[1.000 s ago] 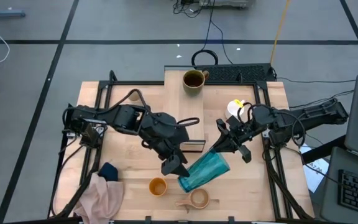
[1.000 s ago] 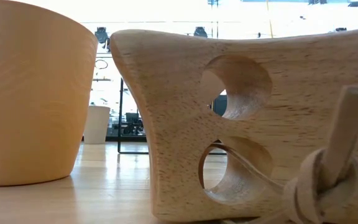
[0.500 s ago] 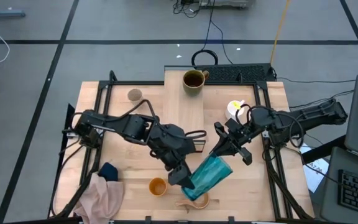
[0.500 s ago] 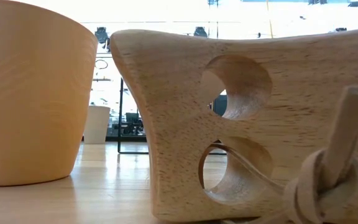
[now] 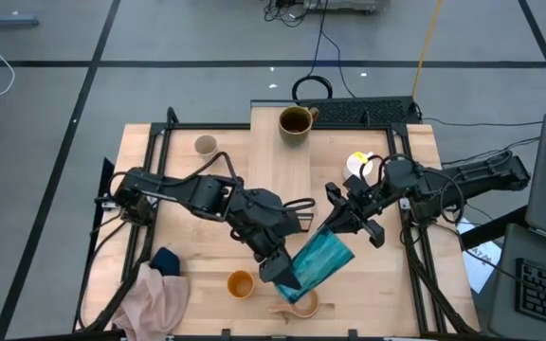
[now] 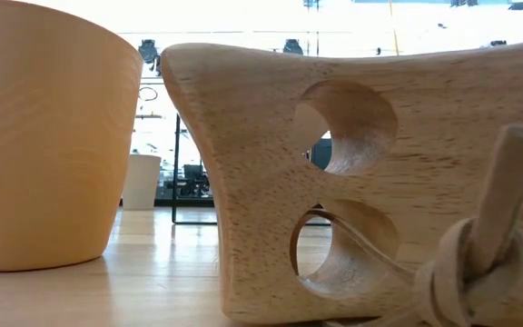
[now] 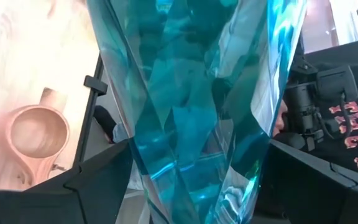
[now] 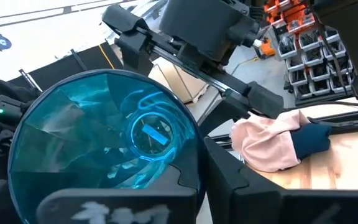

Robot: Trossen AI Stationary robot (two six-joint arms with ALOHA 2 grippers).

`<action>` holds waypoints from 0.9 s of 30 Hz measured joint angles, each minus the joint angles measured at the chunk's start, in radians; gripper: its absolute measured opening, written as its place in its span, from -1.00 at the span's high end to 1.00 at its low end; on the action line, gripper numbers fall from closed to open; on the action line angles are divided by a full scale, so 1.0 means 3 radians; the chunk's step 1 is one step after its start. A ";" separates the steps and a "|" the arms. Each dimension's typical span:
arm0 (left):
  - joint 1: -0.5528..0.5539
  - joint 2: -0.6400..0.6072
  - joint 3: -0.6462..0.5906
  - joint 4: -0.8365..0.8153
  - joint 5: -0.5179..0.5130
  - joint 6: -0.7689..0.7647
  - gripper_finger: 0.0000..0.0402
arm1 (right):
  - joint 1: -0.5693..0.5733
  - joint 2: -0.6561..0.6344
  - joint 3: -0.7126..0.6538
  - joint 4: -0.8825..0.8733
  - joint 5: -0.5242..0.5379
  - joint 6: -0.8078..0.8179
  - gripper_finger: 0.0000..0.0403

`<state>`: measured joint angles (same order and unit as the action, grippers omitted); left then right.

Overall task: Stack small to large cups/mugs on shelf
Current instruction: Put the blue cup on the shelf

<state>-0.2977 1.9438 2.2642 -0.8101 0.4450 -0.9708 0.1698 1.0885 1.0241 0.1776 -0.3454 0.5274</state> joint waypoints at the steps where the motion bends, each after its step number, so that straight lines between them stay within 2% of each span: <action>1: -0.0001 0.0000 0.0000 0.0004 0.0002 -0.0023 -0.75 | -0.0005 0.0000 0.0000 -0.0003 0.0011 -0.0001 1.00; 12: -0.0006 0.0000 0.0000 0.0015 0.0000 -0.0113 -0.74 | -0.0014 0.0001 0.0000 -0.0033 0.0073 -0.0038 1.00; 18: -0.0006 -0.0001 0.0000 0.0016 0.0001 -0.0143 -0.53 | -0.0016 0.0001 0.0000 -0.0056 0.0073 -0.0036 0.98; 24: 0.0006 -0.0001 0.0000 0.0022 0.0008 -0.0174 -0.53 | -0.0042 0.0001 0.0000 -0.0069 0.0055 -0.0052 0.98; 27: 0.0003 -0.0001 0.0000 0.0043 0.0004 -0.0203 -0.61 | -0.0045 0.0002 0.0000 -0.0064 0.0041 -0.0067 0.94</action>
<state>-0.2969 1.9434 2.2642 -0.7971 0.4461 -1.0318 0.1562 1.0893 1.0241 0.1584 -0.3333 0.5074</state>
